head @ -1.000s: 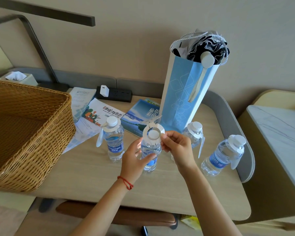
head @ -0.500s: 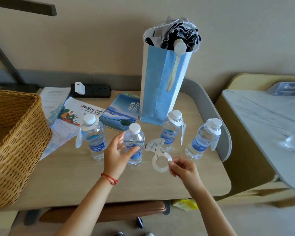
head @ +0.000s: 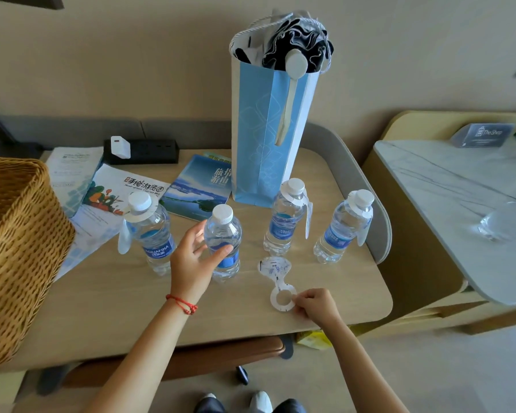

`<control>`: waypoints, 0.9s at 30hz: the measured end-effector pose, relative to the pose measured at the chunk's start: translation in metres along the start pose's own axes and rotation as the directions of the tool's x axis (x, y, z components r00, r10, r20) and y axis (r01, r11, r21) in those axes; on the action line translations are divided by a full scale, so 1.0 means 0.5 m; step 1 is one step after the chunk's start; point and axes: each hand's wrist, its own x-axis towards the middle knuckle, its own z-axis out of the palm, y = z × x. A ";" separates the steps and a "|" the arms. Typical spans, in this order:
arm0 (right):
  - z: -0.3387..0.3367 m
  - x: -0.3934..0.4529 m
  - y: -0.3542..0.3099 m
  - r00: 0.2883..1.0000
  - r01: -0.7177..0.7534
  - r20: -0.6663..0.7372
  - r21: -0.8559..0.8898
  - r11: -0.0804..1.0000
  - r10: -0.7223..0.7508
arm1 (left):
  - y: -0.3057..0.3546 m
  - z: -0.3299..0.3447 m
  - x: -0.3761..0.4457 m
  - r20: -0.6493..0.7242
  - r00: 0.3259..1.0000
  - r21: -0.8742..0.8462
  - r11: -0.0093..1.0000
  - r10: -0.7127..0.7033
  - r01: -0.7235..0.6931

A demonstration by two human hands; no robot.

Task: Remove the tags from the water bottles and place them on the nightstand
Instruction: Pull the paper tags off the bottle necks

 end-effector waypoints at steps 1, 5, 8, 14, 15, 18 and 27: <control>-0.001 0.000 0.002 1.000 -0.017 -0.002 -0.011 1.000 0.017 | 0.000 0.000 0.000 0.000 1.000 0.005 1.000 0.004 -0.004; -0.007 -0.005 0.008 0.998 -0.060 0.019 -0.036 0.998 0.060 | 0.001 -0.001 -0.002 -0.008 1.000 0.019 1.000 0.007 -0.007; -0.010 -0.009 0.012 0.997 -0.074 0.014 -0.052 0.996 0.075 | 0.003 -0.001 -0.003 -0.011 1.000 0.033 0.999 -0.001 0.001; -0.020 -0.019 0.027 0.995 -0.103 0.006 -0.061 0.993 0.104 | 0.002 0.000 -0.003 -0.008 1.000 0.042 0.999 -0.014 0.014; -0.021 -0.021 0.030 0.994 -0.107 0.001 -0.061 0.992 0.107 | 0.002 0.000 -0.004 -0.008 1.000 0.045 0.999 -0.013 0.014; -0.020 -0.028 0.037 0.995 -0.097 -0.030 -0.047 0.994 0.096 | 0.001 0.001 -0.005 -0.008 1.000 0.053 0.998 -0.012 0.013; -0.025 -0.045 0.025 0.994 -0.022 -0.108 0.045 0.999 0.027 | 0.002 0.002 -0.013 -0.004 1.000 0.076 0.997 -0.005 0.005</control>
